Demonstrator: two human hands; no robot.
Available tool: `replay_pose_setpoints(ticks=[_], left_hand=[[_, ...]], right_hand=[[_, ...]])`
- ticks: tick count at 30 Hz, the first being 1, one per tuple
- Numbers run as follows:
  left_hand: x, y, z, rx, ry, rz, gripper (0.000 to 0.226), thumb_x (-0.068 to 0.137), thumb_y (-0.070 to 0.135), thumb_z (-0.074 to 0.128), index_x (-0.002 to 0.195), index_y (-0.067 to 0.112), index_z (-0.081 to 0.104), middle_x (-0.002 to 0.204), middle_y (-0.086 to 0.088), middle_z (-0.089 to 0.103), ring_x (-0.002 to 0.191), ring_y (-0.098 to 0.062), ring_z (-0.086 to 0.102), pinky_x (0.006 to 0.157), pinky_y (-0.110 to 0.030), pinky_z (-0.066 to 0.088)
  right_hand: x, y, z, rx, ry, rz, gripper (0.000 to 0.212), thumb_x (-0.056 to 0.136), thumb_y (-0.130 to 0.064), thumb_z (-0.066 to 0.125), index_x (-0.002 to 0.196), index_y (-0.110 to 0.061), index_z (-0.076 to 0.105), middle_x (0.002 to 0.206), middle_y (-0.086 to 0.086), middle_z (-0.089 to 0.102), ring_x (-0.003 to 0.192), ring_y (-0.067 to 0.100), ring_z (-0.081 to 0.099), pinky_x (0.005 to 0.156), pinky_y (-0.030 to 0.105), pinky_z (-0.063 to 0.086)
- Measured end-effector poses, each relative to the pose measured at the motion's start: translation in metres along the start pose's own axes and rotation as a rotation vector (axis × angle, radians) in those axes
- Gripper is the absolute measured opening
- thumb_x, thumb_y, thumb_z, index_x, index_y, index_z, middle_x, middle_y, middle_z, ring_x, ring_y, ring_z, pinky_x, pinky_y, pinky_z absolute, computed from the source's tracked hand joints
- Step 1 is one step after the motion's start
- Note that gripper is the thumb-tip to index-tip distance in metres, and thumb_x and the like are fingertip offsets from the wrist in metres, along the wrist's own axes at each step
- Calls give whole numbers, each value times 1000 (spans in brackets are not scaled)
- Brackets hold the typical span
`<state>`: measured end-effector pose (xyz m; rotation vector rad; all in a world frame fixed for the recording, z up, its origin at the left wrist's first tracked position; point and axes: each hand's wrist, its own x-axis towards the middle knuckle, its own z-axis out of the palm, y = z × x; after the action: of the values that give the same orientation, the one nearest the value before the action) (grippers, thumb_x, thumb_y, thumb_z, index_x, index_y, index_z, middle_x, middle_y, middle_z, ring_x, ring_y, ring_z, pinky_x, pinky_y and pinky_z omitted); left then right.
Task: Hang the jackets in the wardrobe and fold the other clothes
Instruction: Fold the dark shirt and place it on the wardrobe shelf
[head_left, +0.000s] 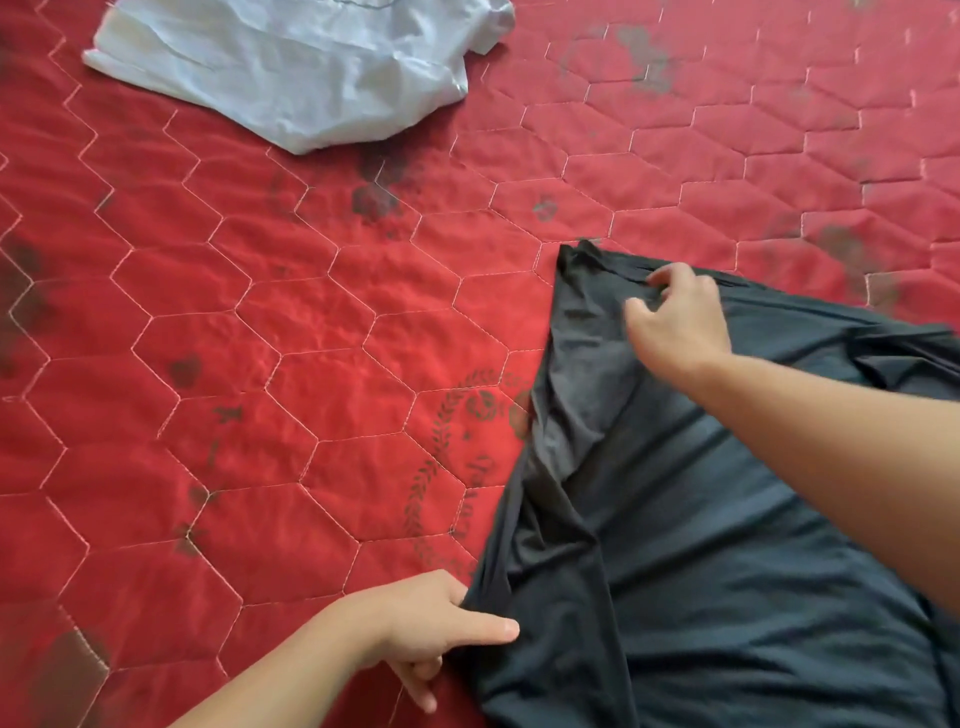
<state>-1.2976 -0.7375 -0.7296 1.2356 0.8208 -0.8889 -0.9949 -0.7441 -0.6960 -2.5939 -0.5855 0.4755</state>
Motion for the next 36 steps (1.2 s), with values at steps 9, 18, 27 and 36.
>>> replay_pose_setpoints(ticks=[9,18,27,36], left_hand=[[5,-5,1,3,14,-7,55,84,54,68,111,6,65,84,-12,50,38,-9,48,52,-30,57],[6,-5,4,-16,61,24,45,84,45,71,115,13,65,92,-12,56,38,-11,48,54,-33,59],[2,-3,6,-32,33,16,25,86,45,70,92,21,65,69,-2,44,38,-8,42,55,-32,58],[5,-2,15,-75,223,-57,65,98,60,35,125,1,46,65,-9,38,34,-13,41,56,-40,58]], right_hand=[[-24,-21,38,-330,-217,-127,17,82,-32,60,89,-16,63,97,8,65,95,32,62,72,30,40],[2,-38,-27,1404,-446,354,16,89,-9,40,83,-8,55,73,5,53,66,19,58,77,28,49],[-20,26,0,720,-307,513,14,90,-34,59,98,-23,58,91,0,66,82,17,64,82,33,50],[-30,9,15,758,-338,411,21,82,-33,73,96,-20,65,97,-1,69,81,16,65,68,29,53]])
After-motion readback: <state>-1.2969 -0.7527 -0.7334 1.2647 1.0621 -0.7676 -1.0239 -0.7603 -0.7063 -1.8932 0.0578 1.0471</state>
